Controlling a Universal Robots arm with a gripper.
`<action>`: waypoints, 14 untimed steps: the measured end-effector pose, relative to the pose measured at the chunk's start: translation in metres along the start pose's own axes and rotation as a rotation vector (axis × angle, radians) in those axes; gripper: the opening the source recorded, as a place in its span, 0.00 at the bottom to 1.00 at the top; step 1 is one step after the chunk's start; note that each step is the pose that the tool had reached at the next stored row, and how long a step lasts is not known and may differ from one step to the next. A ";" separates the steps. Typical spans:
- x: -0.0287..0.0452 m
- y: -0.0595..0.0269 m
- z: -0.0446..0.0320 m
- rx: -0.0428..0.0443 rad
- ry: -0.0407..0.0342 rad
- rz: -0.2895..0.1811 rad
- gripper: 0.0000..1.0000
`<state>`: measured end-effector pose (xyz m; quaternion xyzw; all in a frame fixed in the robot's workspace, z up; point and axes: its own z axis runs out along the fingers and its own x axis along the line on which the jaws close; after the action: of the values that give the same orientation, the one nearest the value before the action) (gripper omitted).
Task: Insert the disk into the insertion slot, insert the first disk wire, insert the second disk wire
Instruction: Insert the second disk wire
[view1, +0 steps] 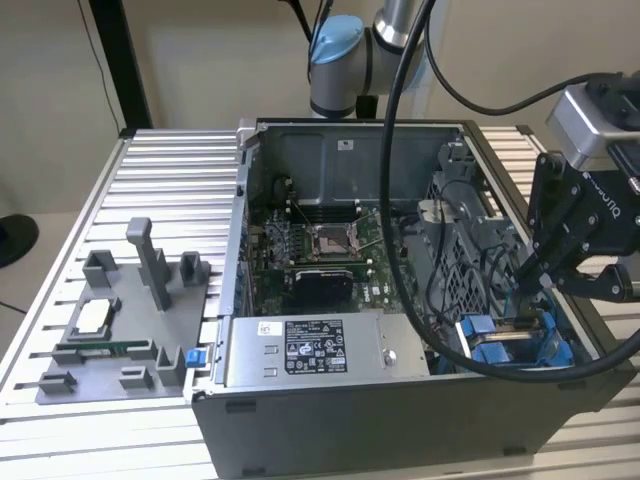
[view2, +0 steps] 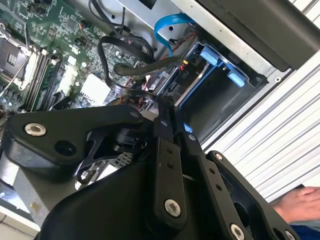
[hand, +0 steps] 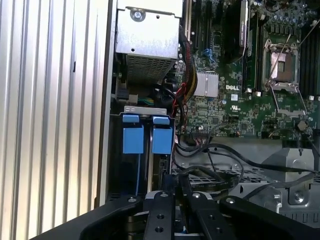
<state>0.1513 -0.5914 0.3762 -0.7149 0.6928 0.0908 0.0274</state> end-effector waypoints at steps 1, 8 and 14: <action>0.0000 0.0000 0.0000 0.0000 0.0000 0.000 0.00; 0.0006 0.0012 0.0036 0.0116 0.0004 -0.002 0.00; 0.0014 0.0085 0.0106 0.0428 0.0020 -0.006 0.00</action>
<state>0.1420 -0.5914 0.3663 -0.7164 0.6924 0.0752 0.0423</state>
